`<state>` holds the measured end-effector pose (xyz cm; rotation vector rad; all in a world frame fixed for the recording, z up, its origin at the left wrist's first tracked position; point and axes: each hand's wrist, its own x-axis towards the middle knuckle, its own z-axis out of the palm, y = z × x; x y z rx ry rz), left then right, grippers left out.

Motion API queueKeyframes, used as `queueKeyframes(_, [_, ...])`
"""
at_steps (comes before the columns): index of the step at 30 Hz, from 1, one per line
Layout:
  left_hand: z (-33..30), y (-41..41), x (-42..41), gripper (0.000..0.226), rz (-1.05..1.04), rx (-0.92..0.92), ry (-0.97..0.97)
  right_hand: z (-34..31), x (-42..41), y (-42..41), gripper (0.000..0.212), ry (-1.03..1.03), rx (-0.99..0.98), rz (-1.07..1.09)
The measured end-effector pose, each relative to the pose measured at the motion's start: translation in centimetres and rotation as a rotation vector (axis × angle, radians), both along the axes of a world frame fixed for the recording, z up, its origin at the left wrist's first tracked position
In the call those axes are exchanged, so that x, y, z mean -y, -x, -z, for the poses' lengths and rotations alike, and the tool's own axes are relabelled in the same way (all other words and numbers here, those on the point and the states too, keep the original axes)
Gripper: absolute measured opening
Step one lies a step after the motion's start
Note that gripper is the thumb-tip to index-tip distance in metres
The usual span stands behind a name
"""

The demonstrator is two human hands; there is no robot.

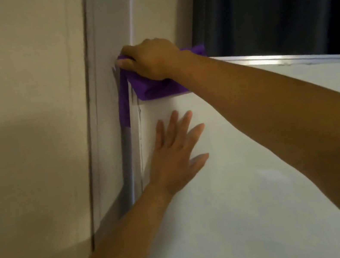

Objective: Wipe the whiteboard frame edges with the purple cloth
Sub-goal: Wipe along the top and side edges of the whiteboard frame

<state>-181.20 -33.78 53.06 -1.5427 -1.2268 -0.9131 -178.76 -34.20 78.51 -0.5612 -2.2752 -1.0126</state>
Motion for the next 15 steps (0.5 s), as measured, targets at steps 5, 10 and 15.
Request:
queueKeyframes(5, [0.6,0.8,-2.4,0.074,-0.054,-0.054,-0.111,0.5,-1.1,-0.3,0.057,-0.142,-0.068,0.005])
queueKeyframes(10, [0.5,0.6,-3.1,0.076,-0.110,-0.100,-0.084,1.3,-3.1,-3.4,0.059,-0.190,-0.140,0.017])
queueKeyframes(15, [0.2,0.7,-3.8,0.073,-0.122,-0.107,-0.058,1.4,-7.0,-12.2,0.056,-0.228,-0.198,0.063])
